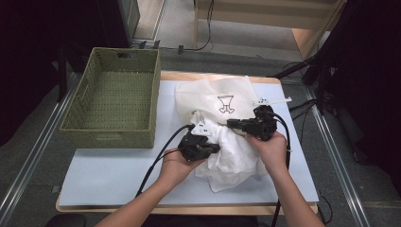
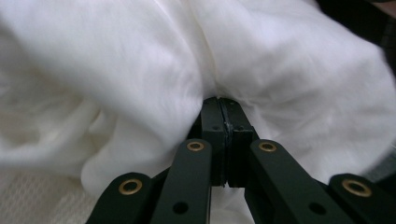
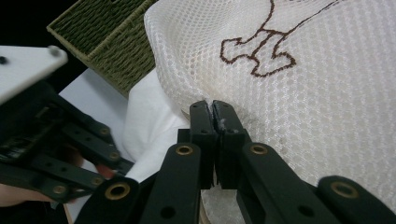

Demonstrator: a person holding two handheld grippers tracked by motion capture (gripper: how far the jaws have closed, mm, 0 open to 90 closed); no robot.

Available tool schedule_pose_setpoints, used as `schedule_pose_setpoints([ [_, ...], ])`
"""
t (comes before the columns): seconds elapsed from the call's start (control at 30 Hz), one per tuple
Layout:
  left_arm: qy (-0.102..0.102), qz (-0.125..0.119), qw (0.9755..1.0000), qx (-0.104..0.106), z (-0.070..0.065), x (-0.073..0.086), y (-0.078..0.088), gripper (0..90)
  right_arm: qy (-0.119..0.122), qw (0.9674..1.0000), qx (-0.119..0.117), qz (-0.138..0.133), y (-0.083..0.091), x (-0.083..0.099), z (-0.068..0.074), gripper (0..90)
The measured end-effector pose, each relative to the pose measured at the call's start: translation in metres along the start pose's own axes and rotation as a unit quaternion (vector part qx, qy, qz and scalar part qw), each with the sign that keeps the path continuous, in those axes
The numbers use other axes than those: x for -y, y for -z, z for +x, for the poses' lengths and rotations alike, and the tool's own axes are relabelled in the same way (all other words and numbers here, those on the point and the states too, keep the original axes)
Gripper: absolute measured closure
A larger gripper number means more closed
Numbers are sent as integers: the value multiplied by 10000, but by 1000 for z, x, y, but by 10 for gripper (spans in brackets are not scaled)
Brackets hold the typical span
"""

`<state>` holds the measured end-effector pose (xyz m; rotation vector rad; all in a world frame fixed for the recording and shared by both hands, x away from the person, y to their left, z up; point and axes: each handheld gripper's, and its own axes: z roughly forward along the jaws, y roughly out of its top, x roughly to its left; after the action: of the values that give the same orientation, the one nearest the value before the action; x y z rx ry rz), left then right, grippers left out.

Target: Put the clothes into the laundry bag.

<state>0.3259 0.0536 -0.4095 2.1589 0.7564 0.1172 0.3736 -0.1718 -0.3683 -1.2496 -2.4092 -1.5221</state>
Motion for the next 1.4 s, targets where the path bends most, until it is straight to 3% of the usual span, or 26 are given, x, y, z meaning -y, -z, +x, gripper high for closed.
schedule_pose_setpoints([
  [0.13,-8,-78,9999,-115,4,-8,-20,900,-1,10000,-10,-13,1,0,2,894],
  [0.33,32,-328,9985,-433,13,-20,-35,900,8,9999,-143,-58,4,-3,6,895],
  [0.47,45,-499,9972,-555,16,-30,-37,900,92,9997,-189,-136,10,-6,11,896],
  [0.63,121,-813,9943,-677,20,-45,-35,900,-34,9966,-746,-339,19,-10,12,898],
  [0.7,190,-946,9929,-698,23,-50,-33,900,18,9966,-731,-374,21,-11,14,898],
  [0.83,275,-968,9919,-770,35,-55,-34,900,46,9962,-771,-398,25,-12,15,899],
  [0.9,508,-963,9919,-648,44,-54,-36,900,79,9966,-734,-367,25,-12,16,899],
  [0.97,643,-728,9940,-503,54,-52,-39,900,154,9976,-588,-324,23,-11,15,898],
  [1.13,692,-529,9958,-264,59,-50,-30,900,60,9994,-309,-166,12,-3,0,897],
  [1.27,489,-357,9979,-215,54,-47,-19,900,46,9999,-130,-34,5,1,-6,896],
  [1.4,448,-365,9983,-125,49,-36,-1,900,56,10000,-68,-18,4,2,-8,896],
])
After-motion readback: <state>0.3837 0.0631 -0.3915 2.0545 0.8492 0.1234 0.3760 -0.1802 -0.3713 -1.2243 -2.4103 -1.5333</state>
